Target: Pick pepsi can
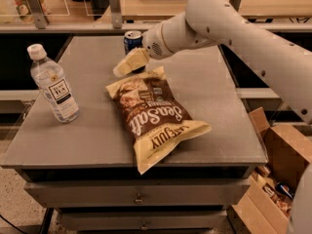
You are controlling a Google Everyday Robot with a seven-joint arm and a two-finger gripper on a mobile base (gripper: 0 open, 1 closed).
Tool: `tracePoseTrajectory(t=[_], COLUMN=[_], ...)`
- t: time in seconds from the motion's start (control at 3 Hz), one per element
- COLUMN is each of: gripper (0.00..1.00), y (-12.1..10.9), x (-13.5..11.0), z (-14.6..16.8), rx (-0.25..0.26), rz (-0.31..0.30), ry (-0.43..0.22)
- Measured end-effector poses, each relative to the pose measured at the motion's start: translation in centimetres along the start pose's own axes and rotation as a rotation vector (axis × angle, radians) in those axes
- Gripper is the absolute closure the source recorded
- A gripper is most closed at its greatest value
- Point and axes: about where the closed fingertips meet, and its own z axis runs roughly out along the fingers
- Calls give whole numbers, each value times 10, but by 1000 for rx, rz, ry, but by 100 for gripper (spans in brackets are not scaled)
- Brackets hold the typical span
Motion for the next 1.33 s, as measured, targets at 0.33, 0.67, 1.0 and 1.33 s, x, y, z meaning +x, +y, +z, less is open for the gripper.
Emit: tracePoseTrajectory(t=[0.33, 0.67, 1.0, 1.33], gripper=[0, 0, 18, 39], y=[-11, -23, -34, -40], x=[7, 16, 18, 11], z=[17, 28, 34, 37], rx=[11, 30, 58, 83], rz=[29, 60, 108, 131], ry=[-14, -19, -62, -104])
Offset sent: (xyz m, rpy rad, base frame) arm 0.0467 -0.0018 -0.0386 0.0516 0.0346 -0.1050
